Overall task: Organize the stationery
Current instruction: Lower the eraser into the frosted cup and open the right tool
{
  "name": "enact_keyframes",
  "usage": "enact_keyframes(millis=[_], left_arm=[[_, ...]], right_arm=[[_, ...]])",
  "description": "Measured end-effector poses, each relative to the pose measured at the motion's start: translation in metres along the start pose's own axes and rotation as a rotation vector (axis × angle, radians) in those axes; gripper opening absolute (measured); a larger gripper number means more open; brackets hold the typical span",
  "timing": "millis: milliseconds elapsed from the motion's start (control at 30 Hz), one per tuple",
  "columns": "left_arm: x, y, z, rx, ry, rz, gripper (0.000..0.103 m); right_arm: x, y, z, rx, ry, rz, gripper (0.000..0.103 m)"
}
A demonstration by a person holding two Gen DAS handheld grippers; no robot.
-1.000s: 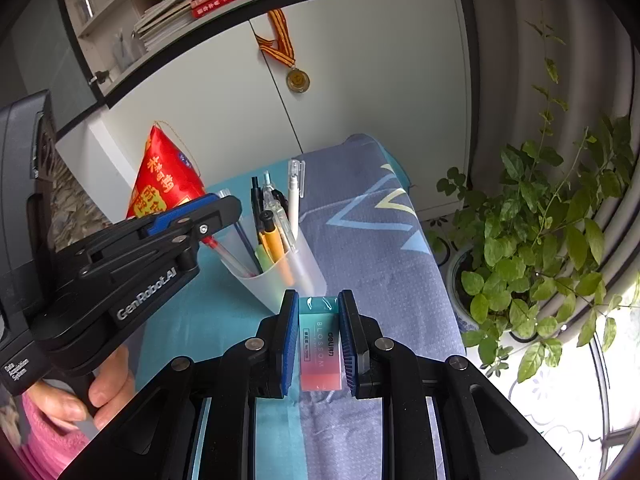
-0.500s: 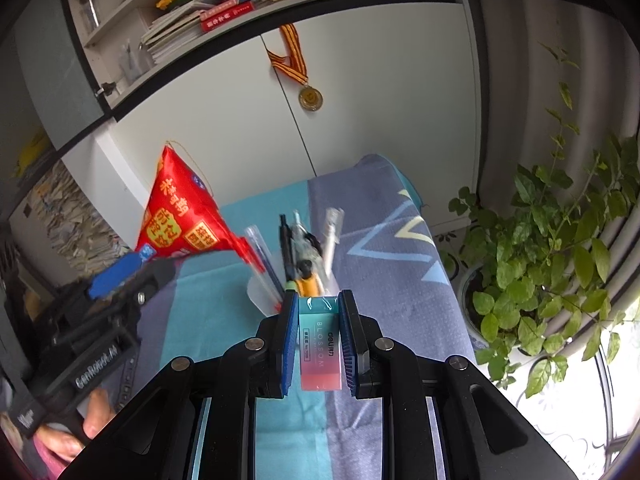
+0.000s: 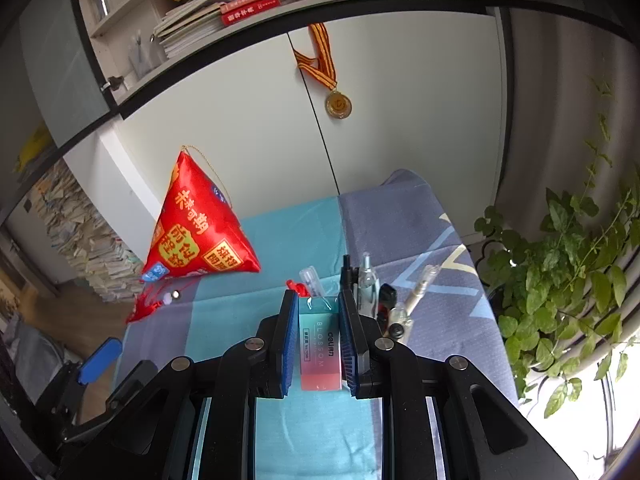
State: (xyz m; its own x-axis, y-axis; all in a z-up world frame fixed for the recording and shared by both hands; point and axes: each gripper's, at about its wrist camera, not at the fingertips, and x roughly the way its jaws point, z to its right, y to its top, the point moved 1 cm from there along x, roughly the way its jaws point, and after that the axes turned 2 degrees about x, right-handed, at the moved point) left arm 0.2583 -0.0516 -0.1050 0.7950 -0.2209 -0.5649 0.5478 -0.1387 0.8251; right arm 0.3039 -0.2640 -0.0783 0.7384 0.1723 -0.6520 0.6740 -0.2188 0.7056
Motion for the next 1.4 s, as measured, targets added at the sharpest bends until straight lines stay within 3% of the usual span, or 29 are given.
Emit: enact_keyframes(millis=[167, 733, 1000, 1400], left_arm=[[0.003, -0.006, -0.01, -0.014, -0.005, -0.004, 0.062], [0.018, -0.015, -0.024, -0.049, -0.031, -0.027, 0.062], [0.02, -0.016, -0.022, -0.048, -0.039, -0.032, 0.062], [0.007, -0.011, -0.01, -0.021, -0.042, -0.01, 0.065]], right_arm=[[0.011, -0.001, -0.002, 0.001, -0.08, 0.0, 0.021], [0.037, -0.001, -0.004, -0.024, -0.209, -0.009, 0.021], [0.038, -0.003, -0.002, -0.022, -0.202, -0.027, 0.021], [0.01, -0.008, -0.01, -0.065, -0.192, 0.015, 0.021]])
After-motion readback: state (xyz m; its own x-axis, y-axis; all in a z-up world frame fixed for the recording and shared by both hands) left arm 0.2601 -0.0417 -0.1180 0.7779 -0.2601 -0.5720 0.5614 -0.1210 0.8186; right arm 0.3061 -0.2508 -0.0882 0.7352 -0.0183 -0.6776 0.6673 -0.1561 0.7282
